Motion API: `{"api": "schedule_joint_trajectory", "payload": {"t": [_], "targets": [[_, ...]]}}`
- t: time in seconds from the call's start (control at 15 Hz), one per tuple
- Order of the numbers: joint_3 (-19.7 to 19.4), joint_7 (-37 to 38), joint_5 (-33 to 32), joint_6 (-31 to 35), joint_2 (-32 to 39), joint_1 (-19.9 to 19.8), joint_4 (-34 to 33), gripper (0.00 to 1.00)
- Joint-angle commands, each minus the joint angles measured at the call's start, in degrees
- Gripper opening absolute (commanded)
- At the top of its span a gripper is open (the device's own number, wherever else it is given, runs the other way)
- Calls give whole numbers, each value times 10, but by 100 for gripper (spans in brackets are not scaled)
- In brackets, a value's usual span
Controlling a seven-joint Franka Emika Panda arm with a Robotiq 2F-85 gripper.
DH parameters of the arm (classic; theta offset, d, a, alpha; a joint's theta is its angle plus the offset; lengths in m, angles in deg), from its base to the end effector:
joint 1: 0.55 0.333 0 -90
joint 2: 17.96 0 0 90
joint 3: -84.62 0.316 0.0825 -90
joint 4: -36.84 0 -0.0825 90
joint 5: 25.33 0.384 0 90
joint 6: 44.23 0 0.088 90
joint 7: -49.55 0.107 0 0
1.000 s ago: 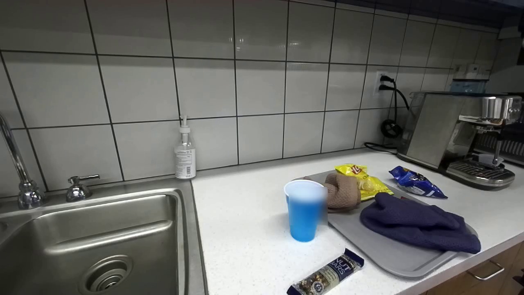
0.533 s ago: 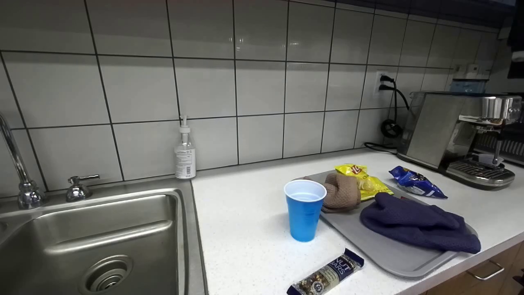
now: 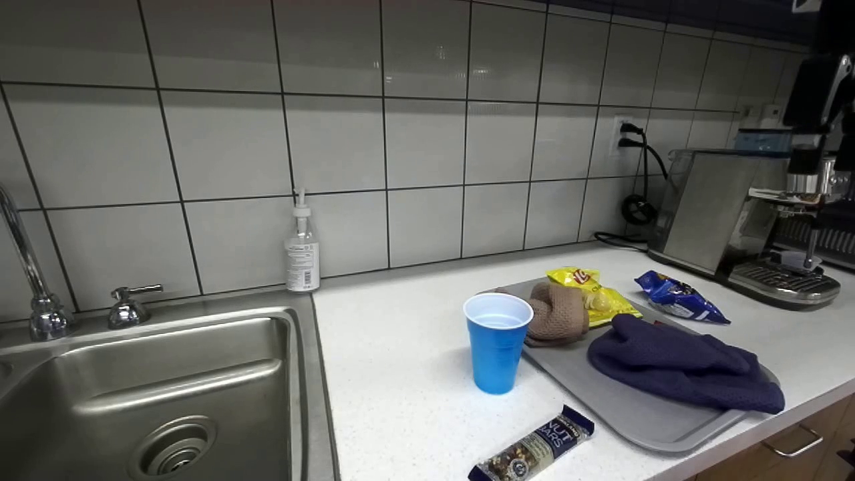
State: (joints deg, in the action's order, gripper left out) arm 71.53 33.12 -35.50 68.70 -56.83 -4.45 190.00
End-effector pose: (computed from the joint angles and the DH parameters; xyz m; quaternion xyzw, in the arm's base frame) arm 0.3205 -0.1075 0.4329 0.9982 0.0570 -0.0176 0.0054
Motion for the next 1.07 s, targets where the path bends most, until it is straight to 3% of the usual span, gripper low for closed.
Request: {"api": "schedule_joint_trajectory", "payload": {"t": [0.0,0.67,1.0], "targets": [[21,35,-5,54,8,-16,30,100],[44,137,-10,247,151,-41,36,100],[55,187,-7,285,234,-57,7,100]]}}
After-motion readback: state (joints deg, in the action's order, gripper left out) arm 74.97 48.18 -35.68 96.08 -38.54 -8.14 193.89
